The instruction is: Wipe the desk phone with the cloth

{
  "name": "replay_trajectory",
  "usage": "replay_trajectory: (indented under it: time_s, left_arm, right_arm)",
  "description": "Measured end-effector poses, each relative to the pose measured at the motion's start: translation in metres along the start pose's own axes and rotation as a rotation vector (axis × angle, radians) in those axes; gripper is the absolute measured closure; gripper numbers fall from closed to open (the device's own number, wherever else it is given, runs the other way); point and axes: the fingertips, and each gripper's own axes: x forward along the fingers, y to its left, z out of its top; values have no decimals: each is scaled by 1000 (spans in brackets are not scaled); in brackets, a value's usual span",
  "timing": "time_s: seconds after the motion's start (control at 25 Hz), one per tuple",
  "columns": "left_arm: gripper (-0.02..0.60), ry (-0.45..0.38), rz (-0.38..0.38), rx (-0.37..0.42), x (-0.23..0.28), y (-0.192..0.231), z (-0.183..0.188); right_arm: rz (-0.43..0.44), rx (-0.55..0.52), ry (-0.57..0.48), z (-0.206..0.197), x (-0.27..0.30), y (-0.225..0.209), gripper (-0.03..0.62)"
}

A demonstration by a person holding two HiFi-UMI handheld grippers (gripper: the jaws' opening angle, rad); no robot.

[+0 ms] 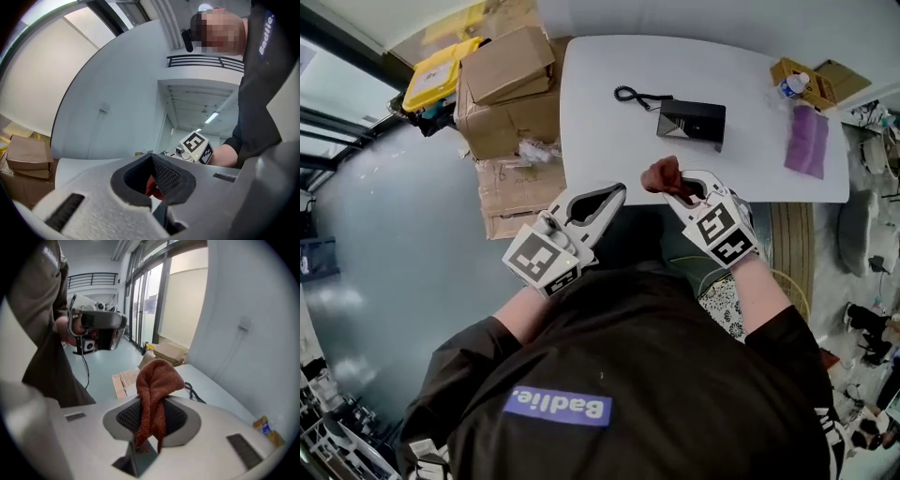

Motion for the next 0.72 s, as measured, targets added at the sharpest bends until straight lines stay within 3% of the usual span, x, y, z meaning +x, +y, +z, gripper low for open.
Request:
replay_trajectory:
  time_s: [0.2, 0.48, 0.72]
  left_arm:
    - [572, 27, -86, -8, -17, -34, -3]
    - [572, 27, -168, -4, -8, -77, 2]
    - [572, 48, -217, 14, 9, -112, -1]
  right_arm:
    - [-54, 167, -181, 29, -51, 48, 505]
    - [-107, 368, -412, 34, -116, 63, 505]
    - [-130, 369, -529, 29, -152, 67, 506]
